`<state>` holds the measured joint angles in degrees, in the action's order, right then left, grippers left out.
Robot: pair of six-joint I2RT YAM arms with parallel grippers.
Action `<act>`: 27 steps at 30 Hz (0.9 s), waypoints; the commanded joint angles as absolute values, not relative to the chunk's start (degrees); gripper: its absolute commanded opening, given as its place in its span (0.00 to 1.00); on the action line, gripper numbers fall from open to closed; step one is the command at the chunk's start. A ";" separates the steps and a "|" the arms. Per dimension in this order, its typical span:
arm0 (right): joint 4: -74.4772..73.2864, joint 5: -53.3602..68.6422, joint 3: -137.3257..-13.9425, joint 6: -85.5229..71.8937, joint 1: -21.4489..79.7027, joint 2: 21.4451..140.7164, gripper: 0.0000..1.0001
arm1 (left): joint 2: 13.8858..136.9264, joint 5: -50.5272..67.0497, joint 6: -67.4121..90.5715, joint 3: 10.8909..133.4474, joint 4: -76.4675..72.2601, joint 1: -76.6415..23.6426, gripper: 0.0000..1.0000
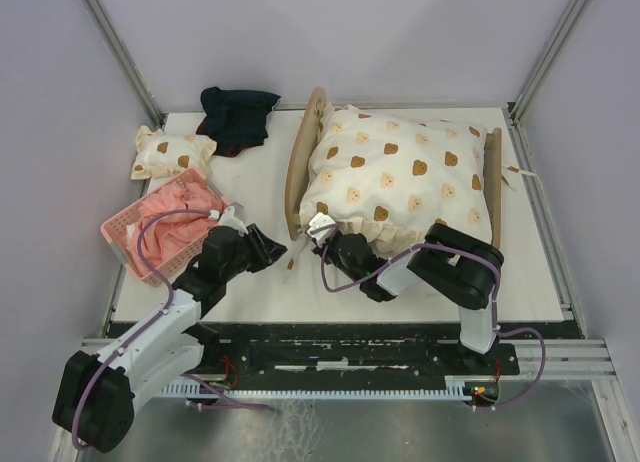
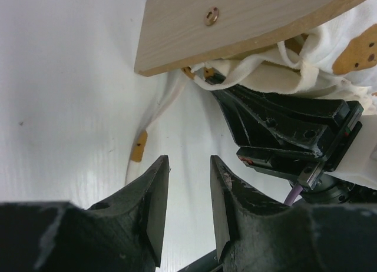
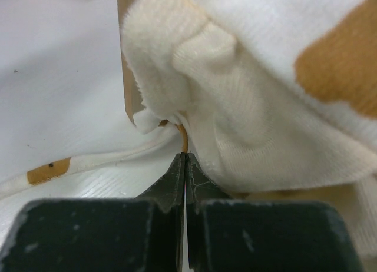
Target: Set up the pet bed
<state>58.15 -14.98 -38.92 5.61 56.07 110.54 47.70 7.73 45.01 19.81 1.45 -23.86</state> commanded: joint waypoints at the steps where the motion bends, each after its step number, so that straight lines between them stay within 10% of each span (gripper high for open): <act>1: 59.19 -10.28 -41.74 11.10 55.75 109.82 0.02 | 49.58 6.49 43.91 22.40 -6.19 -25.63 0.41; 27: 58.49 -5.26 -43.57 27.65 55.67 110.81 0.02 | 51.51 -9.19 65.90 20.71 -12.31 -27.21 0.43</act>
